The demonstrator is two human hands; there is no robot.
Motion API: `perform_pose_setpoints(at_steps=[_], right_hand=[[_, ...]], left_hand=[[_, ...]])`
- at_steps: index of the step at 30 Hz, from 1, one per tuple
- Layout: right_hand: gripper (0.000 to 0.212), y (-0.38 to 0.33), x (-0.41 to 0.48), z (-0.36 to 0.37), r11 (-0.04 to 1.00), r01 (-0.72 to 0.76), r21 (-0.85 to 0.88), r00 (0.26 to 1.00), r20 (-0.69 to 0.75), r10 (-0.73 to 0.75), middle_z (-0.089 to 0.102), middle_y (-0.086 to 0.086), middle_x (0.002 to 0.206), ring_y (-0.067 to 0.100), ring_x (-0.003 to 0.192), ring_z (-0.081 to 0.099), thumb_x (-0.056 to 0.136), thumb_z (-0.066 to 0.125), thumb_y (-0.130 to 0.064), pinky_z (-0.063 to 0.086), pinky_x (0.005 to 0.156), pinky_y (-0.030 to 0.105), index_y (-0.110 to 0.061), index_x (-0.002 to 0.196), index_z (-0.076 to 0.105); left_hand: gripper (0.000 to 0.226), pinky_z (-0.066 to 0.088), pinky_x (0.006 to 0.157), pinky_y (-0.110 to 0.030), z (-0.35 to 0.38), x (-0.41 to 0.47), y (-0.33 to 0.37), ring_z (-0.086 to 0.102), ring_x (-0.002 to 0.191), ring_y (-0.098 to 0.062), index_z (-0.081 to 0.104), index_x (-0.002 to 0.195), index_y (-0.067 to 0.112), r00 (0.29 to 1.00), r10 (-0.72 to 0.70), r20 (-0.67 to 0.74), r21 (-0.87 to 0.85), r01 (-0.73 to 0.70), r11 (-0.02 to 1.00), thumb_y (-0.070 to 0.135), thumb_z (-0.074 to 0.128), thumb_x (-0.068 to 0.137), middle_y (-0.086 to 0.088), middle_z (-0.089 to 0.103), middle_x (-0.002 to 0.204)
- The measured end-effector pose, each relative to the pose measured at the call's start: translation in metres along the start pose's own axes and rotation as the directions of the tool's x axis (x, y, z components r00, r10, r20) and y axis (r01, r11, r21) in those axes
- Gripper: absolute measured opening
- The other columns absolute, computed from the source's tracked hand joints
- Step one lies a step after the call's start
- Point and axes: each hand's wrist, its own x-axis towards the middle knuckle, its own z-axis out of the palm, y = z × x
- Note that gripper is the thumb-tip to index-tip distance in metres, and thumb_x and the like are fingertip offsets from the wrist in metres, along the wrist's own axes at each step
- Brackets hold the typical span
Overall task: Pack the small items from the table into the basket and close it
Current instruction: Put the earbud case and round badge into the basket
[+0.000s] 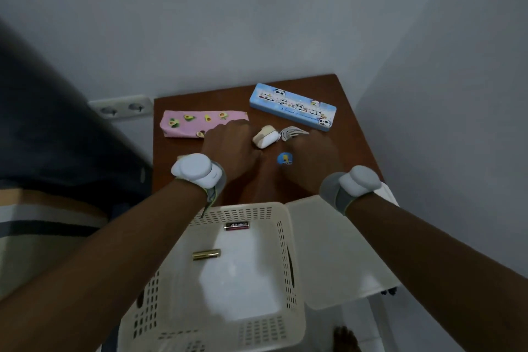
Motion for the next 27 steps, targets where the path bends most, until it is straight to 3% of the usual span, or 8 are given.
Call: perform_pose_setpoints(at_steps=[4,7,15,18,22,27], right_hand=[[0.046,0.006,0.01,0.029,0.998,-0.021,0.065,1.0,0.008,0.021,0.066,0.007,0.115,0.027,0.109,0.059,0.078,0.065,-0.054,0.05,0.091,0.038,-0.022,0.111,0.07],[0.049,0.01,0.012,0.035,0.997,-0.023,0.077,1.0,-0.003,0.024,0.065,0.007,0.122,0.028,0.114,0.058,0.08,0.065,-0.052,0.05,0.095,0.039,-0.023,0.119,0.069],[0.041,0.01,-0.003,0.001,0.996,-0.025,0.08,0.999,-0.037,0.028,0.068,0.003,0.112,0.024,0.102,0.062,0.079,0.067,-0.046,0.054,0.083,0.037,-0.025,0.114,0.071],[0.039,0.005,-0.014,-0.017,0.998,-0.017,0.053,0.999,-0.035,0.018,0.067,0.002,0.11,0.023,0.1,0.062,0.078,0.068,-0.044,0.055,0.081,0.036,-0.026,0.113,0.071],[0.041,0.001,-0.02,-0.016,0.999,-0.024,0.037,1.0,0.014,0.023,0.066,0.004,0.112,0.024,0.103,0.06,0.08,0.067,-0.045,0.053,0.081,0.037,-0.024,0.114,0.069],[0.044,0.008,-0.023,0.002,0.997,-0.041,0.069,0.999,-0.002,0.041,0.066,0.003,0.116,0.023,0.109,0.058,0.079,0.069,-0.045,0.05,0.084,0.036,-0.027,0.119,0.068]], left_hand=[[0.036,0.041,0.068,-0.035,0.035,0.035,0.001,0.065,0.096,-0.033,0.065,0.103,0.021,1.0,0.015,0.006,0.007,-0.015,1.0,0.05,0.067,0.081,-0.007,0.069,0.105],[0.042,0.047,0.073,-0.037,0.048,0.05,0.001,0.065,0.099,-0.036,0.068,0.11,0.02,1.0,-0.005,0.012,0.007,0.005,1.0,0.052,0.063,0.084,-0.012,0.07,0.107],[0.037,0.054,0.073,-0.04,0.022,0.033,0.0,0.066,0.092,-0.035,0.07,0.098,0.026,0.997,-0.053,0.048,-0.129,0.059,0.99,0.056,0.068,0.077,-0.009,0.07,0.095],[0.045,0.054,0.077,-0.039,0.012,0.016,0.0,0.065,0.097,-0.036,0.07,0.102,0.019,0.989,-0.079,0.128,-0.052,0.086,0.995,0.048,0.078,0.069,-0.014,0.069,0.104],[0.046,0.051,0.076,-0.038,0.018,0.013,0.0,0.065,0.099,-0.035,0.07,0.103,0.014,0.983,-0.106,0.153,-0.026,0.111,0.993,0.046,0.077,0.07,-0.014,0.068,0.106],[0.043,0.052,0.08,-0.038,0.026,0.031,0.006,0.065,0.105,-0.034,0.069,0.114,0.024,0.983,-0.023,0.183,0.05,0.014,0.999,0.04,0.075,0.074,-0.011,0.067,0.115]])
